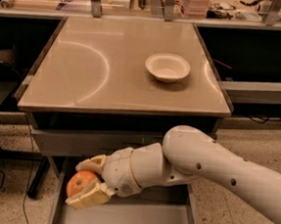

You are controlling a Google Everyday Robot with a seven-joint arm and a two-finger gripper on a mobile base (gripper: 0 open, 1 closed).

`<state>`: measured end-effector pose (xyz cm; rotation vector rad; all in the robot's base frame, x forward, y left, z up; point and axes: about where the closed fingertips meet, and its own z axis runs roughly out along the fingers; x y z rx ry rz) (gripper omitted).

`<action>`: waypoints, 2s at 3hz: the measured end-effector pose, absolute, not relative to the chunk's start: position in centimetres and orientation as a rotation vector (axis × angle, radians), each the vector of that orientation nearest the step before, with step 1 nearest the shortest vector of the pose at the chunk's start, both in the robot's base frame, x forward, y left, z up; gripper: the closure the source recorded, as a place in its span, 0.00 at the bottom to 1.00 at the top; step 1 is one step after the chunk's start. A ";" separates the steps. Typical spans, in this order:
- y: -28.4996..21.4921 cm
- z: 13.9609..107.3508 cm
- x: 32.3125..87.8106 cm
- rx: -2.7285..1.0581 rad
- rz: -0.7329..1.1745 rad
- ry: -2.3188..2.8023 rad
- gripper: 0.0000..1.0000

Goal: Pick orange from middle drawer and place on counter

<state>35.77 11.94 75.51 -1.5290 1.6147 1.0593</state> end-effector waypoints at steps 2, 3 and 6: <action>12.8 78.8 37.2 -1.545 1.050 1.547 1.00; 13.6 83.8 40.3 -1.567 1.038 1.486 1.00; 14.7 92.6 51.7 -1.611 0.997 1.487 1.00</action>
Offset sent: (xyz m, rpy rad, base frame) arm 0.0452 0.0224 0.0980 0.0923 -0.1305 0.0617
